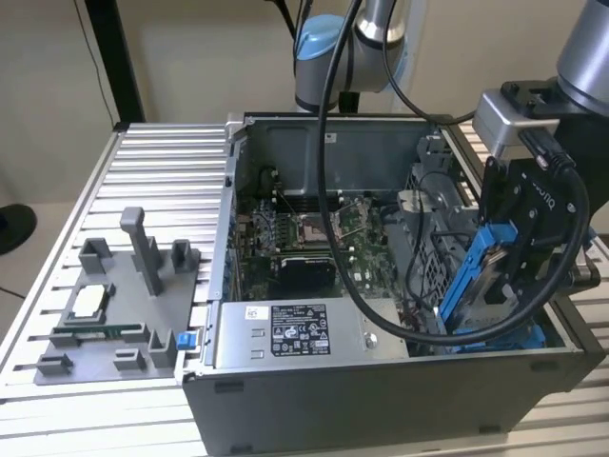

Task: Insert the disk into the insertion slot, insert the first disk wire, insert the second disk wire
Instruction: 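Insert the disk into the insertion slot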

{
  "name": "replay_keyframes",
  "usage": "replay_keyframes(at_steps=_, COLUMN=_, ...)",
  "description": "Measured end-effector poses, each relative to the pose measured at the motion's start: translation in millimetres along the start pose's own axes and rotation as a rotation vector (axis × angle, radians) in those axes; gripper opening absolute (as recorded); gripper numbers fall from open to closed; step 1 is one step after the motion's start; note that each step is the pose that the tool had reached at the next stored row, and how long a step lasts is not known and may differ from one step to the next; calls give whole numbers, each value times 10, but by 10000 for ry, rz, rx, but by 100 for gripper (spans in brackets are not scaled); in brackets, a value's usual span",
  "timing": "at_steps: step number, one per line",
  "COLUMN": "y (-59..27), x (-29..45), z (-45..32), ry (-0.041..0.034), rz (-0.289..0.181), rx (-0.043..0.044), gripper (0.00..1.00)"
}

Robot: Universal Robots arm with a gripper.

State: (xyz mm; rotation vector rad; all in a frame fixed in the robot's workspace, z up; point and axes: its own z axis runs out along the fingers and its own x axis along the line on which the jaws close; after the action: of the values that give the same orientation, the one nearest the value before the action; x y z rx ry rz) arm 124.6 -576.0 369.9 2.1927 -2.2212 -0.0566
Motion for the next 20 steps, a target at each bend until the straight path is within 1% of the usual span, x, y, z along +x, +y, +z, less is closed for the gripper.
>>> replay_keyframes(at_steps=1, y=0, x=0, z=1, ry=-1, rz=0, rx=0, gripper=0)
replay_keyframes(at_steps=2, y=0, x=0, z=1, ry=0, rz=0, rx=0, gripper=100)
replay_keyframes(at_steps=7, y=0, x=0, z=-4, ry=-5, rz=0, rx=0, gripper=100)
replay_keyframes(at_steps=8, y=1, x=0, z=-20, ry=-1, rz=0, rx=0, gripper=100)
replay_keyframes(at_steps=17, y=10, x=-4, z=-240, ry=-1, rz=0, rx=0, gripper=100)
replay_keyframes(at_steps=19, y=10, x=-21, z=-240, ry=-5, rz=-1, rx=8, gripper=100)
replay_keyframes(at_steps=20, y=11, x=-41, z=-241, ry=-3, rz=-1, rx=10, gripper=100)
